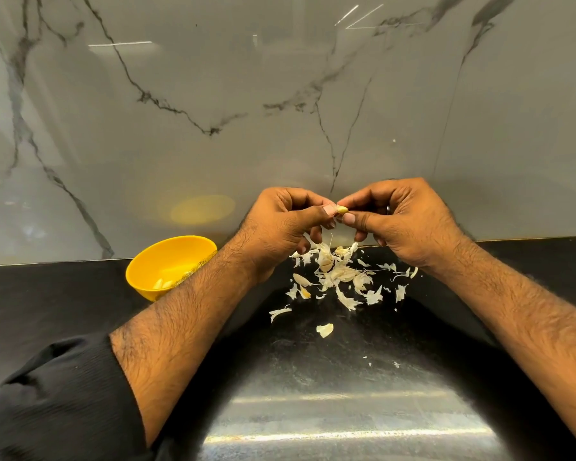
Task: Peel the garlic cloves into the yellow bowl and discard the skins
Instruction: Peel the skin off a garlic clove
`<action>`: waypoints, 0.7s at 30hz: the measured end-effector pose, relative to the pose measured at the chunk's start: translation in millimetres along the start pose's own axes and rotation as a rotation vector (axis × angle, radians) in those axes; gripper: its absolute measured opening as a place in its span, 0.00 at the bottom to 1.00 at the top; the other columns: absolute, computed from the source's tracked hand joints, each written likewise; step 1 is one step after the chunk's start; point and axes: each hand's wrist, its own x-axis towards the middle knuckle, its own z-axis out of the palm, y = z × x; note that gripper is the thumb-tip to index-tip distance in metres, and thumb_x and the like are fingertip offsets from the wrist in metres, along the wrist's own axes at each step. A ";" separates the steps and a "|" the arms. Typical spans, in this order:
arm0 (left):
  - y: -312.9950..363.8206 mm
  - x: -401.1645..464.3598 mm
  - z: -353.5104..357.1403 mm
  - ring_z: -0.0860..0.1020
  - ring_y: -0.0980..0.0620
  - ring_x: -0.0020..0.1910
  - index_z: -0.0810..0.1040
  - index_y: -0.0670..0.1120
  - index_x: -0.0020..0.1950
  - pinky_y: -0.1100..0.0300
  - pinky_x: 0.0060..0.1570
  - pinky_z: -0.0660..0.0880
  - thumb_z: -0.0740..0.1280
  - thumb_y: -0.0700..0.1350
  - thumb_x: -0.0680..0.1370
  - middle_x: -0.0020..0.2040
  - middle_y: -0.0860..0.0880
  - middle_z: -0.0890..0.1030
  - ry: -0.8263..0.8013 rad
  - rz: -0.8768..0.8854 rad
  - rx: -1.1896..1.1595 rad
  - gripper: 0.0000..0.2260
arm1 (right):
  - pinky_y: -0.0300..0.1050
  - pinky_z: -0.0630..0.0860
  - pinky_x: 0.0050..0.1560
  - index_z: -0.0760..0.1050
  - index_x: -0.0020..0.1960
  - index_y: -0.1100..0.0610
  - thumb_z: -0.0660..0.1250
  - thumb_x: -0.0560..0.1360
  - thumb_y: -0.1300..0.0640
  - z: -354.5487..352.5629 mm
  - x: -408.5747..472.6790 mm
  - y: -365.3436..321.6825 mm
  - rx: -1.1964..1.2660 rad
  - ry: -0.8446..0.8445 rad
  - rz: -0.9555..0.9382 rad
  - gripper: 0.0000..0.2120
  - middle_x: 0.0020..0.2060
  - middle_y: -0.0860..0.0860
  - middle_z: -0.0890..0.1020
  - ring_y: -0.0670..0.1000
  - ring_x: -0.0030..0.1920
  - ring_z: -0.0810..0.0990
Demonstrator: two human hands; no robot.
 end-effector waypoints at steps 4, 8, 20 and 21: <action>-0.8 -0.5 0.8 0.78 0.53 0.35 0.86 0.38 0.55 0.62 0.30 0.73 0.73 0.41 0.81 0.42 0.46 0.85 -0.018 0.009 -0.008 0.07 | 0.30 0.75 0.31 0.86 0.53 0.55 0.76 0.76 0.62 -1.4 -1.0 0.1 -0.009 0.005 0.003 0.07 0.37 0.45 0.87 0.47 0.34 0.85; -2.4 -0.2 1.5 0.79 0.52 0.34 0.86 0.39 0.55 0.63 0.29 0.74 0.73 0.41 0.82 0.42 0.46 0.86 -0.009 0.007 0.031 0.06 | 0.32 0.77 0.32 0.87 0.52 0.53 0.77 0.76 0.60 -1.4 -0.4 -0.1 -0.050 0.024 0.008 0.06 0.39 0.43 0.87 0.47 0.34 0.85; -1.2 -2.5 3.5 0.79 0.51 0.34 0.86 0.39 0.54 0.63 0.29 0.75 0.73 0.40 0.81 0.41 0.46 0.86 -0.018 0.013 0.058 0.05 | 0.39 0.83 0.36 0.87 0.50 0.49 0.78 0.75 0.57 -1.6 -0.3 -1.2 -0.150 0.029 -0.005 0.05 0.40 0.41 0.87 0.47 0.34 0.86; -1.3 -2.6 3.9 0.79 0.51 0.34 0.86 0.39 0.53 0.63 0.29 0.75 0.73 0.40 0.81 0.41 0.46 0.86 -0.011 0.016 0.063 0.05 | 0.38 0.83 0.35 0.87 0.50 0.49 0.78 0.75 0.57 -1.0 -0.6 -1.2 -0.157 0.032 -0.003 0.05 0.40 0.41 0.86 0.47 0.34 0.86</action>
